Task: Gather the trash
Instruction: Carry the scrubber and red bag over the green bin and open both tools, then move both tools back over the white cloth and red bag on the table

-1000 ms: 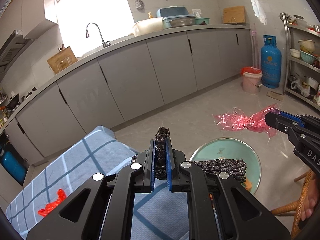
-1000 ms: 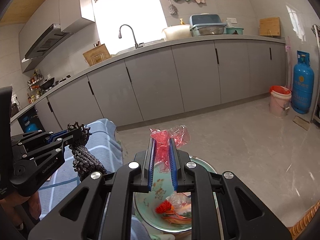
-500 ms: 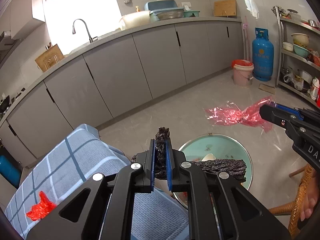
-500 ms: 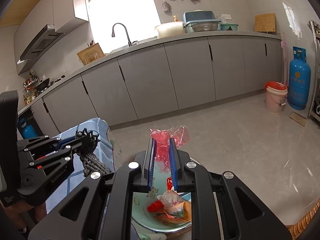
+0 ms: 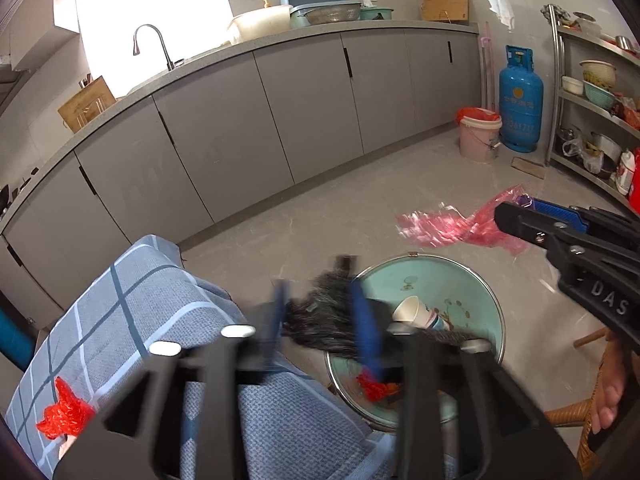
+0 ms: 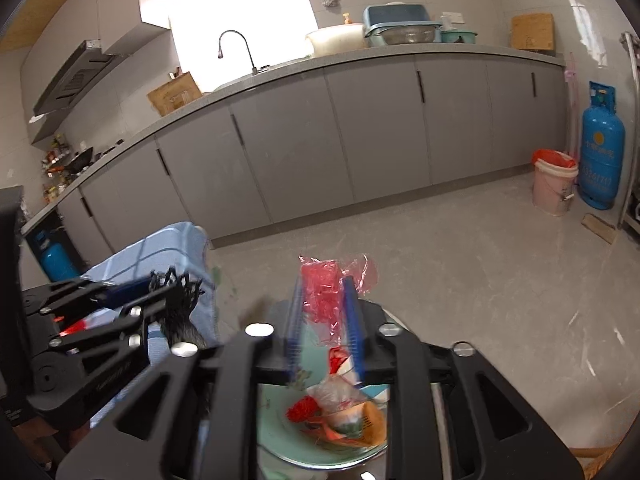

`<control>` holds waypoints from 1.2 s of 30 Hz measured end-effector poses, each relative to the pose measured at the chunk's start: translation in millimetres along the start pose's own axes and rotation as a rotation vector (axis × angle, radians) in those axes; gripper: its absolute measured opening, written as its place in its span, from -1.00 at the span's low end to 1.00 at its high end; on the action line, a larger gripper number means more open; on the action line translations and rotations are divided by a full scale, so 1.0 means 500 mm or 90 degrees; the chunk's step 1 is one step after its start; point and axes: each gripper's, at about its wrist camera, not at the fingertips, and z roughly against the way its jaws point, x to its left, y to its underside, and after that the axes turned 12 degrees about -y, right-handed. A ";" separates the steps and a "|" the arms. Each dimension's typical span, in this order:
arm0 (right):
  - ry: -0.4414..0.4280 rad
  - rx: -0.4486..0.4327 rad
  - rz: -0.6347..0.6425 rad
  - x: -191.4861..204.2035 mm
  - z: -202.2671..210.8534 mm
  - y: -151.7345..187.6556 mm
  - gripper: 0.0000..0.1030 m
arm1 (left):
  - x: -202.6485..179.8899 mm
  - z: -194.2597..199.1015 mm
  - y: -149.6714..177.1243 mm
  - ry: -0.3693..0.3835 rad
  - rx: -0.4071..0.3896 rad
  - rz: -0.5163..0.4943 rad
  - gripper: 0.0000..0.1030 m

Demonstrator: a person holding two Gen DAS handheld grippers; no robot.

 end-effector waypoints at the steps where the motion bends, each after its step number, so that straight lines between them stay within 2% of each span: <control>1: 0.001 0.001 -0.004 -0.005 -0.002 0.003 -0.28 | -0.002 -0.001 0.002 -0.005 -0.001 -0.004 0.20; 2: 0.006 0.001 -0.008 -0.010 -0.004 0.006 -0.22 | -0.001 -0.001 0.005 -0.012 -0.004 -0.004 0.35; 3: 0.012 -0.002 -0.013 -0.014 -0.003 0.009 -0.04 | 0.000 -0.001 0.007 -0.017 -0.006 -0.003 0.36; 5: 0.012 -0.007 -0.024 -0.021 0.002 0.014 0.09 | 0.006 -0.005 0.012 -0.022 0.001 -0.001 0.38; 7: 0.016 -0.008 -0.026 -0.024 0.006 0.019 0.09 | 0.015 -0.008 0.014 -0.036 0.003 0.004 0.46; 12: 0.017 -0.012 -0.041 -0.027 0.021 0.028 0.23 | 0.042 -0.001 0.021 -0.048 0.007 0.020 0.51; 14: 0.013 -0.012 -0.041 -0.022 0.024 0.027 0.23 | 0.051 0.008 0.026 -0.056 0.003 0.026 0.68; 19: 0.002 -0.011 -0.038 -0.002 0.029 0.024 0.30 | 0.083 0.029 0.038 -0.067 0.004 0.039 0.69; 26: -0.042 -0.005 -0.018 0.076 0.021 0.022 0.39 | 0.156 0.067 0.076 -0.112 0.009 0.049 0.69; 31: -0.085 0.009 0.003 0.150 -0.001 0.030 0.43 | 0.231 0.083 0.125 -0.158 0.035 0.069 0.69; 36: -0.120 0.024 0.023 0.226 -0.022 0.037 0.47 | 0.334 0.081 0.200 -0.222 0.086 0.107 0.69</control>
